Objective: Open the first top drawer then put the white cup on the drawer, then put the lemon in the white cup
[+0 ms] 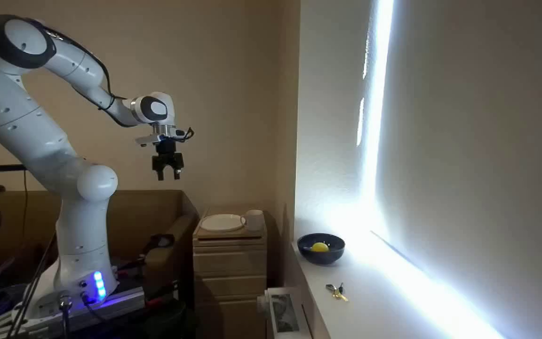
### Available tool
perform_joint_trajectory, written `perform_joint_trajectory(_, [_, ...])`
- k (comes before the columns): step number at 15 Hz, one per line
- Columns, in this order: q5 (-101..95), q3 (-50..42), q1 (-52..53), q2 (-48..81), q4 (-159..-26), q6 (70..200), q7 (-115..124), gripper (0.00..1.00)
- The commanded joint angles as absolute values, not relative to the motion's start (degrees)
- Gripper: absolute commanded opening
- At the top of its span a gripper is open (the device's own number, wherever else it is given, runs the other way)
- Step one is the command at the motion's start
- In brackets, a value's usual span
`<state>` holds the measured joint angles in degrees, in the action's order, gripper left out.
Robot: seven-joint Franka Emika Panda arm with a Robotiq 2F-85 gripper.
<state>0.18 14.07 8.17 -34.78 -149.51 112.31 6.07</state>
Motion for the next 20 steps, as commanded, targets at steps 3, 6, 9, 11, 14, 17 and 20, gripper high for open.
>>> perform_joint_trajectory(3, [-0.34,13.24,9.09,-34.63,-149.43,112.20,6.53,1.00])
perform_joint_trajectory(6, [1.56,12.50,7.40,-29.23,-148.20,115.04,9.57,1.00])
perform_joint_trajectory(9, [8.04,9.93,7.35,-19.09,-147.95,123.54,10.65,1.00])
perform_joint_trajectory(11, [12.32,8.81,7.46,-12.77,-147.32,129.96,11.76,1.00])
perform_joint_trajectory(14, [17.38,8.41,7.52,-2.09,-146.84,142.65,15.78,1.00])
perform_joint_trajectory(17, [28.07,8.77,8.86,4.69,-145.36,146.74,15.38,1.00])
perform_joint_trajectory(20, [22.91,8.61,8.22,3.52,-146.99,146.67,15.74,1.00])
